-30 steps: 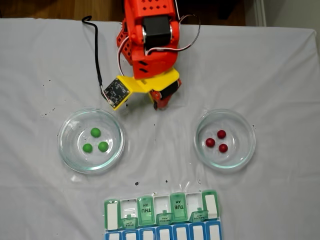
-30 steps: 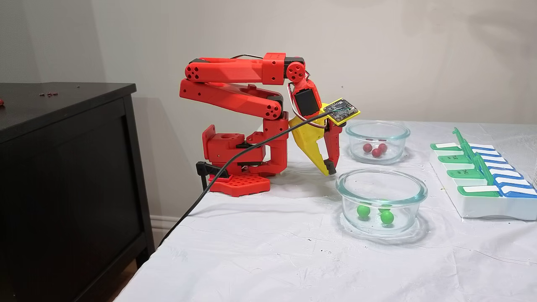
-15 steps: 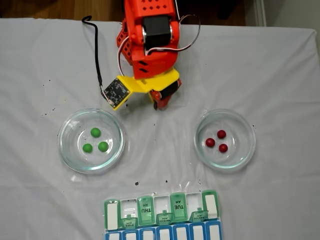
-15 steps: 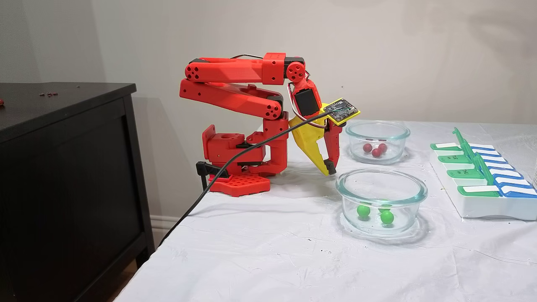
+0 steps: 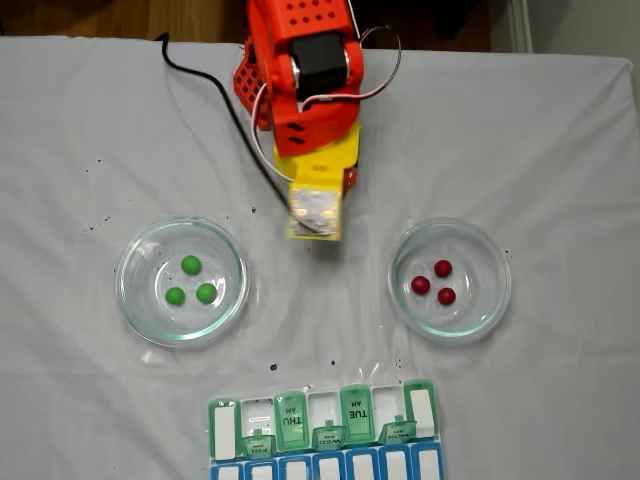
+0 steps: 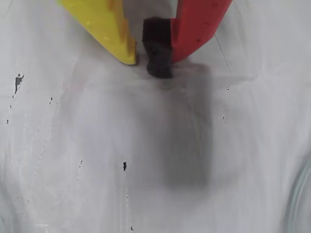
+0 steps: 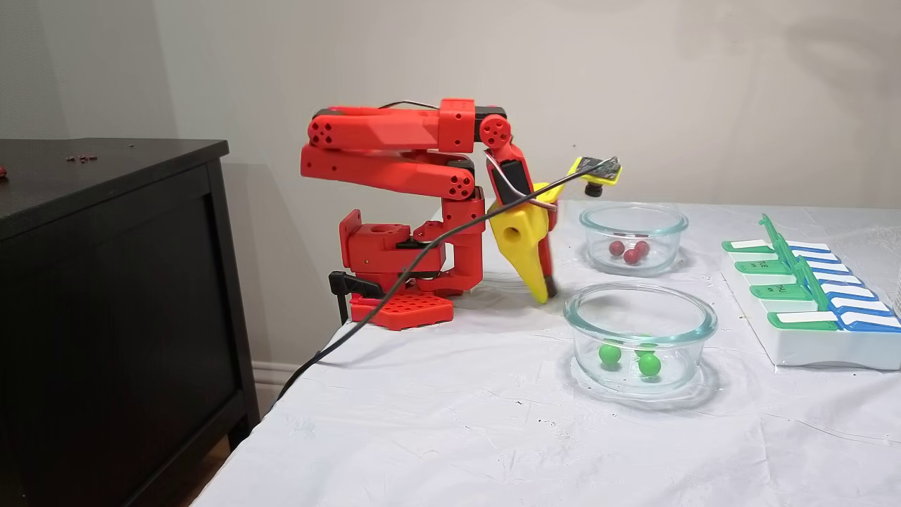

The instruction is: Sort medicines into box.

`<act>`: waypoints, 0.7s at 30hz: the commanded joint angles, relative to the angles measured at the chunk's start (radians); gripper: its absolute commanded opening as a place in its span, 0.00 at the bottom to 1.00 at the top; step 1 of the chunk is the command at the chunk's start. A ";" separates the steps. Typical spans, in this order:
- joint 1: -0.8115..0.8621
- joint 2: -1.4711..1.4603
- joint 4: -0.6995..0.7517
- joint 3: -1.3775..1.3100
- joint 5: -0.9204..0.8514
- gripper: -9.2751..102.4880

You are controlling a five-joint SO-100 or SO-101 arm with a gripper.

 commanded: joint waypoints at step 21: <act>-0.074 0.009 -0.204 -0.439 0.874 0.08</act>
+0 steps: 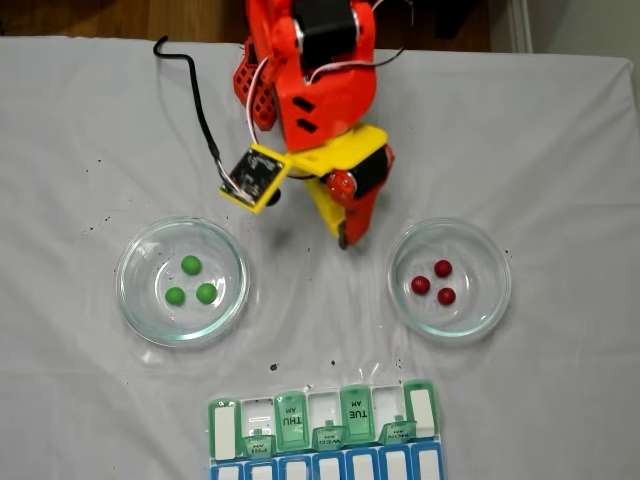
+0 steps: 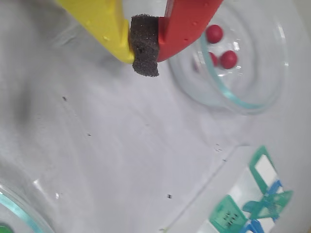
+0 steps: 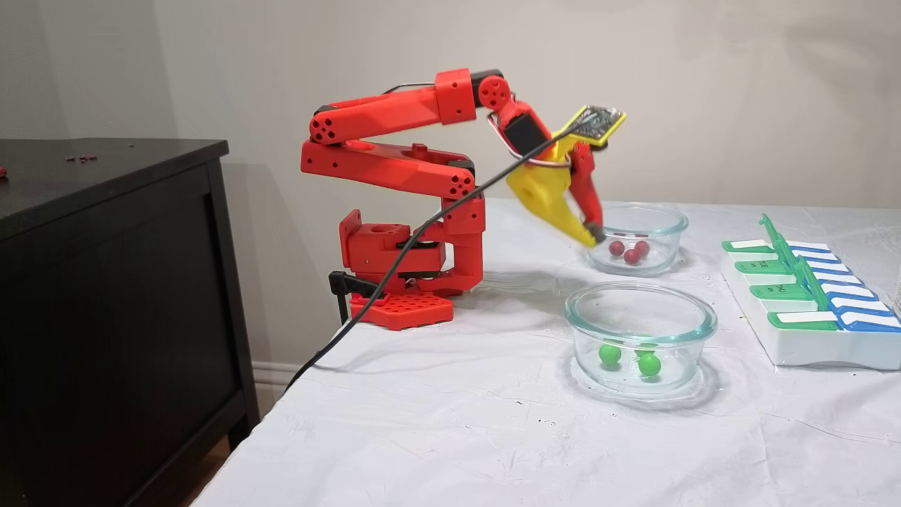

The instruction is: Sort medicines into box.

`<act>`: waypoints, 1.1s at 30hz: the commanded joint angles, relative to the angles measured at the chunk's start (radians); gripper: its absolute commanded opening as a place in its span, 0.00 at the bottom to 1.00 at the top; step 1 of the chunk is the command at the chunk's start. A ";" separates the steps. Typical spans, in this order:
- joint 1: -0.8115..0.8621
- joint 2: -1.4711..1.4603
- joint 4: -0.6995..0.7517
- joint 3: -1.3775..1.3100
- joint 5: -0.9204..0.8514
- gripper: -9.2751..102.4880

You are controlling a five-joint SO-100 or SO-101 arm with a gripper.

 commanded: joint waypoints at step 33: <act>-0.344 -0.940 -0.006 -0.828 0.482 0.08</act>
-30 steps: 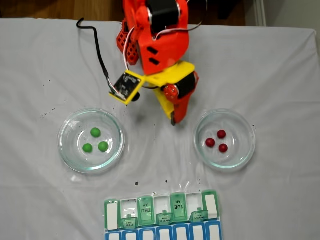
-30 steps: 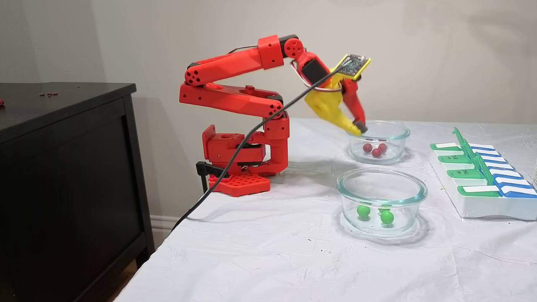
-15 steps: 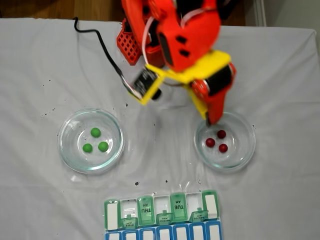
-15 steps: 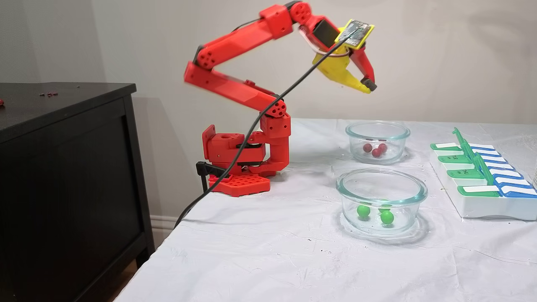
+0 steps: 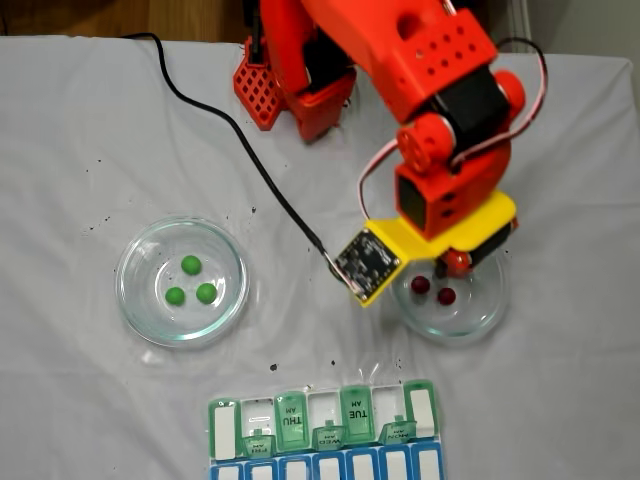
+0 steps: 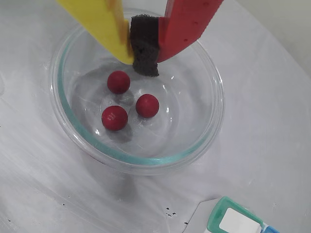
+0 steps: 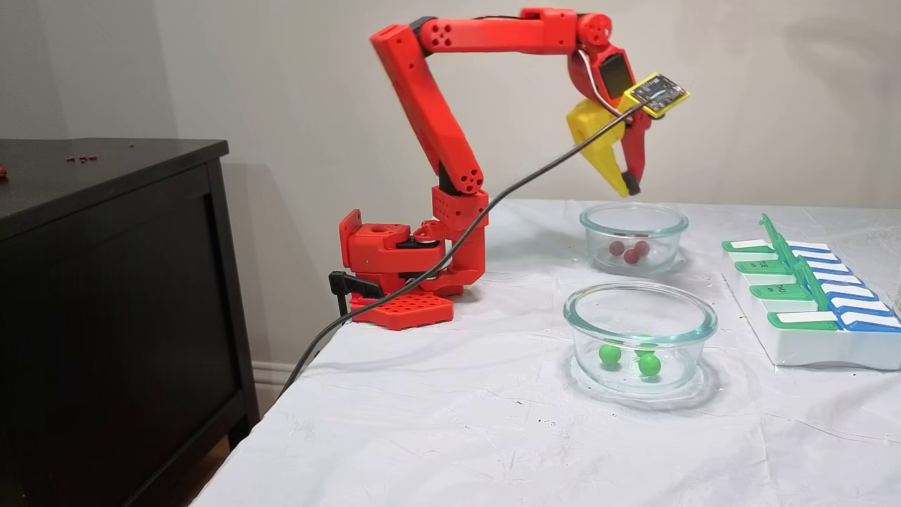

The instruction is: Sort medicines into box.

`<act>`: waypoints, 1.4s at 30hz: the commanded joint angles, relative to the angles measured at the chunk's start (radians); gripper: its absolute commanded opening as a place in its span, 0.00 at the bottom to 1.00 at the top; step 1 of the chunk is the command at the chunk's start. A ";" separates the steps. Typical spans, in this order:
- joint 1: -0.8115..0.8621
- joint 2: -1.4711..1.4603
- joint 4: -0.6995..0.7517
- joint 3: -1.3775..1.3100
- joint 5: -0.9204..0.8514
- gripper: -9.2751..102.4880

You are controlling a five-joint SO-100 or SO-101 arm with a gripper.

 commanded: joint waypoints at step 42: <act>-0.101 -0.183 -0.101 0.044 -0.101 0.27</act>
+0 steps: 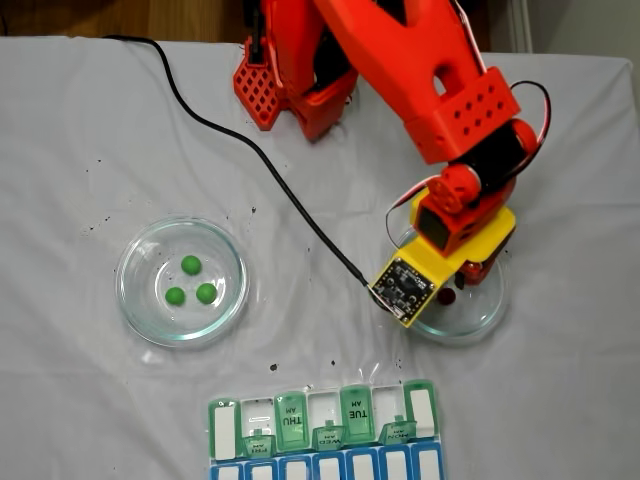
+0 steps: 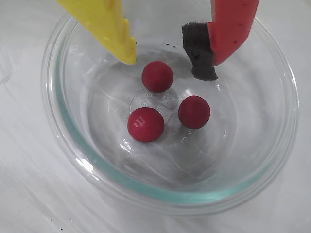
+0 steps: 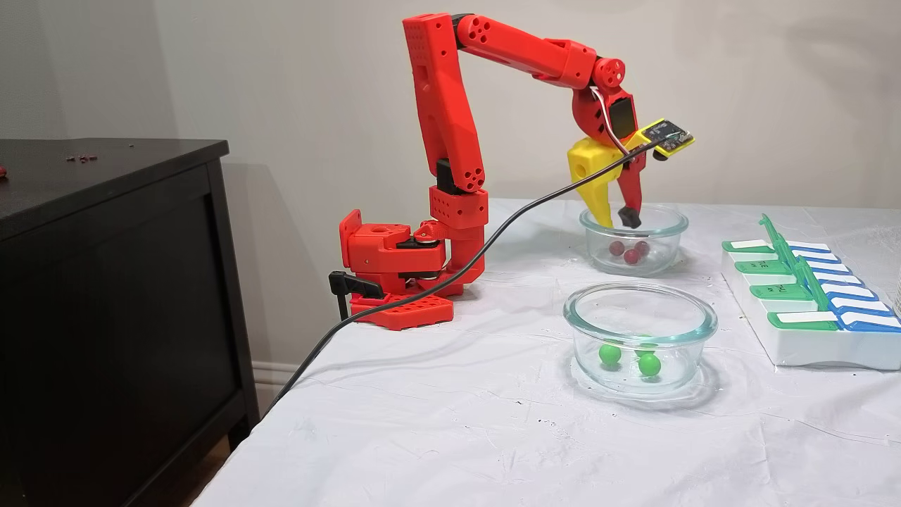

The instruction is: Sort medicines into box.

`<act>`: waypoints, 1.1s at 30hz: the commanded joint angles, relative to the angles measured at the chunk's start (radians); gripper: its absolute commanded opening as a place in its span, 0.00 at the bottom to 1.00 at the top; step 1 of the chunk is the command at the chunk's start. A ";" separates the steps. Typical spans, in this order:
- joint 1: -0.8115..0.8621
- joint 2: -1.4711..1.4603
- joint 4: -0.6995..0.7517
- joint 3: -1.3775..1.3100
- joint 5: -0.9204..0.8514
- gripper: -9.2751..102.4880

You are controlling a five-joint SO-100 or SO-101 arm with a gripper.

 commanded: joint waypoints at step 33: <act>-0.115 -0.149 0.239 -0.239 0.025 0.29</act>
